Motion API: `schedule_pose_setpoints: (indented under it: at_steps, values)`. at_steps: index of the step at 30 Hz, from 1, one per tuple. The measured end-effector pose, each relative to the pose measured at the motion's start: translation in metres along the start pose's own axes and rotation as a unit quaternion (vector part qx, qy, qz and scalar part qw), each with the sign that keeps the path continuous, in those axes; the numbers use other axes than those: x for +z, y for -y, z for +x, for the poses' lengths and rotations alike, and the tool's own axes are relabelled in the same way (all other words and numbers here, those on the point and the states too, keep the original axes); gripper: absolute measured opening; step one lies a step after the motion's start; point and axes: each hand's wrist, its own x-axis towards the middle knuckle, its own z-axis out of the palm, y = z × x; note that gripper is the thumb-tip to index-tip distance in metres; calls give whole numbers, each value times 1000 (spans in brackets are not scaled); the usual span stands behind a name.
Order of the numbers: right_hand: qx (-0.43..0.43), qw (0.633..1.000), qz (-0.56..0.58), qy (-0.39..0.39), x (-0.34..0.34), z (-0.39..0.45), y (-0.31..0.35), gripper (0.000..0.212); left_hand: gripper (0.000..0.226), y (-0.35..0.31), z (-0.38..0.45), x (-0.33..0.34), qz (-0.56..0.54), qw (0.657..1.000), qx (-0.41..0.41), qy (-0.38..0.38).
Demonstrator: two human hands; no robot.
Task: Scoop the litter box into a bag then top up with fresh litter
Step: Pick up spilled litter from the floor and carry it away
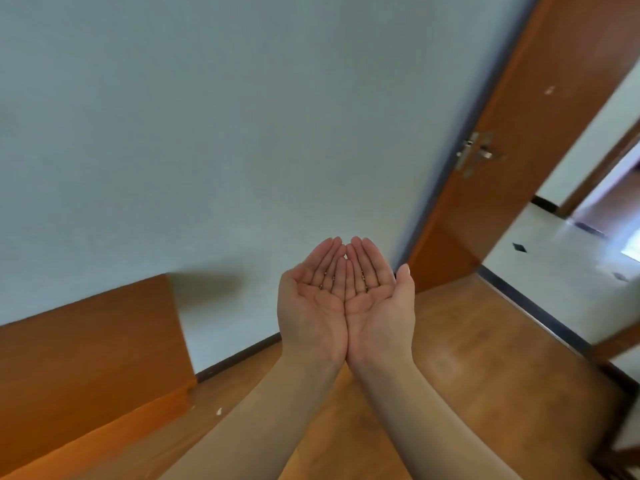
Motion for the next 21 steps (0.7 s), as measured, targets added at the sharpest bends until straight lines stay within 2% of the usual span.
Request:
schedule_pose_setpoints:
  at_steps: [7, 13, 21]
  values:
    - [-53, 997, 36, -50, -66, 53, 89, 57, 44, 114, 42, 28, 49, 996, -66, 16]
    - [-64, 995, 38, -66, -111, 99, 166, 59, 44, 204, 78, 56, 82, 993, -85, 30]
    - [-48, 997, 43, -49, -134, 159, 214, 58, 44, 262, 127, 81, 75, 995, -69, 22]
